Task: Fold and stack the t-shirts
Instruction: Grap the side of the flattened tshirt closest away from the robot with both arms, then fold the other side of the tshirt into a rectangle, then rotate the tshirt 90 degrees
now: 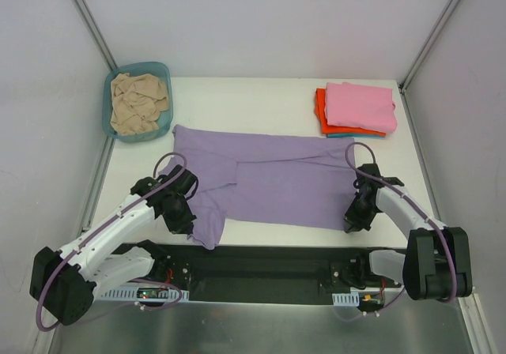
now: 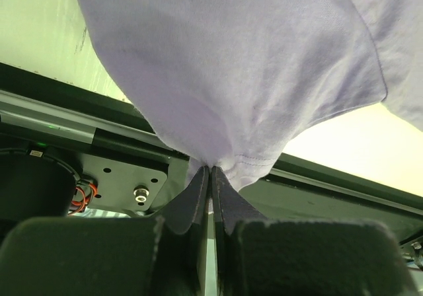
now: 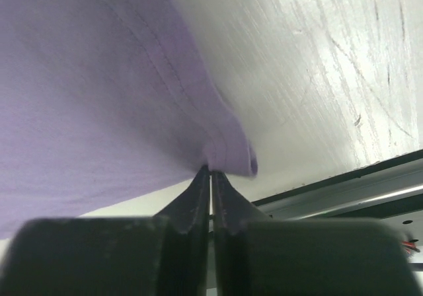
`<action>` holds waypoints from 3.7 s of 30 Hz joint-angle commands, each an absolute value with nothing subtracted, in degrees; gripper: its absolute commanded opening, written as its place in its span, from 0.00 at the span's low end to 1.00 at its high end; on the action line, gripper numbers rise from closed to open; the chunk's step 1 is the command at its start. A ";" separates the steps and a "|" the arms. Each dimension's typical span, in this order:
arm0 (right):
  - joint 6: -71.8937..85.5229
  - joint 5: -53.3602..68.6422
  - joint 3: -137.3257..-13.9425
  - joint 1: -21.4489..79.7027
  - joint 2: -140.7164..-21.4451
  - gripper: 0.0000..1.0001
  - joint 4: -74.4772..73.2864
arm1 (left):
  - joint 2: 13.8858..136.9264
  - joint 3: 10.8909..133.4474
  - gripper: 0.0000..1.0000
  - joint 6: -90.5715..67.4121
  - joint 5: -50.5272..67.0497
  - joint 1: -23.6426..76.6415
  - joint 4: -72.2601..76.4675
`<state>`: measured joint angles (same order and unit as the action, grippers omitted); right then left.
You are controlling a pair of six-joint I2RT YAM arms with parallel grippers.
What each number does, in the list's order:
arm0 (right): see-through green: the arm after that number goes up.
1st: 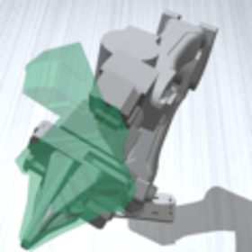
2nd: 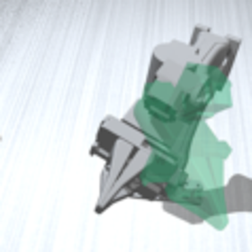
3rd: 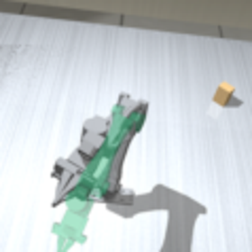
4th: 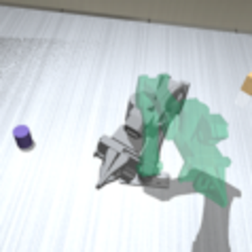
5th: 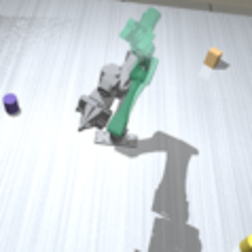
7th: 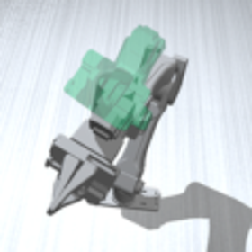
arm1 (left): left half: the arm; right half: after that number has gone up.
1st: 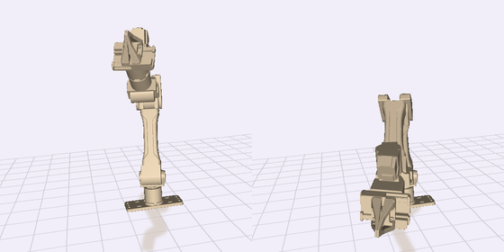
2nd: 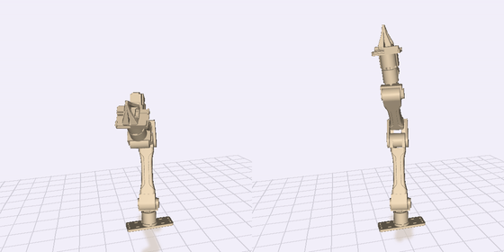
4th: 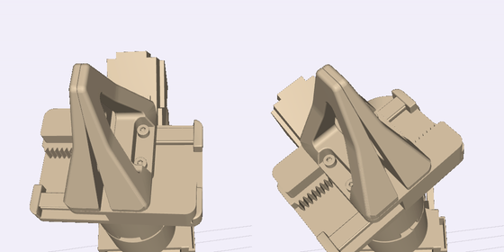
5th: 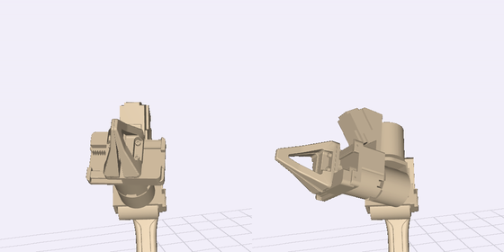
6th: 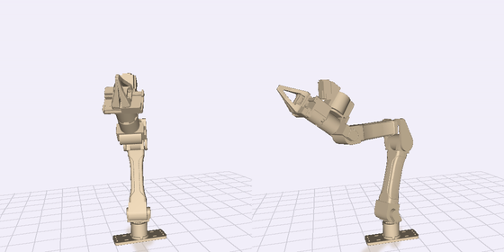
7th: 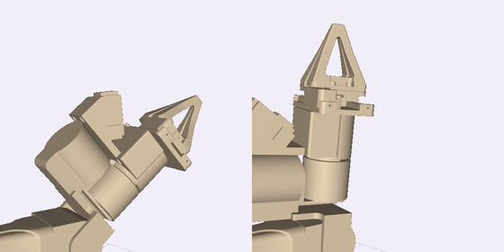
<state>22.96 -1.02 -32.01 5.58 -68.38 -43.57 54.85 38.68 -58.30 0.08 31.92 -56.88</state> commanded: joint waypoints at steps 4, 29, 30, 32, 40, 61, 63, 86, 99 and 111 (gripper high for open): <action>19.78 -0.53 -35.33 5.80 -70.22 0.01 -33.40 | 56.42 42.18 0.00 -56.78 -2.99 32.08 -56.34; 16.87 0.35 -53.34 5.98 -79.80 0.01 -36.91 | 70.66 58.70 0.00 -44.83 2.28 18.81 -39.91; 17.22 0.35 -53.70 5.98 -80.15 0.01 -36.74 | 71.10 59.49 0.00 -43.95 2.20 18.03 -39.73; 17.58 0.35 -54.57 6.06 -81.12 0.01 -36.39 | 72.42 61.60 0.00 -43.33 1.67 17.49 -39.29; 16.62 -7.11 -57.57 5.98 -80.77 0.01 -38.84 | 74.62 65.65 0.00 -39.64 0.35 15.12 -38.76; 16.26 -11.34 -62.49 4.83 -82.96 0.01 -41.13 | 81.38 74.88 0.00 -31.73 -1.14 11.34 -33.40; 16.00 -11.16 -63.19 4.66 -83.93 0.01 -41.13 | 81.91 75.85 0.00 -30.59 -1.05 10.99 -32.87; 16.00 -10.81 -74.44 4.66 -99.31 0.06 -43.50 | 107.13 92.11 0.10 -20.74 5.10 6.60 -24.17; 13.10 -14.77 -75.86 5.10 -95.63 1.00 -46.06 | 102.85 89.75 0.99 -25.48 9.92 5.80 -24.52; 4.48 -3.60 -66.98 12.56 -95.62 0.99 -35.34 | 92.73 65.76 0.99 -32.87 16.17 6.06 -21.63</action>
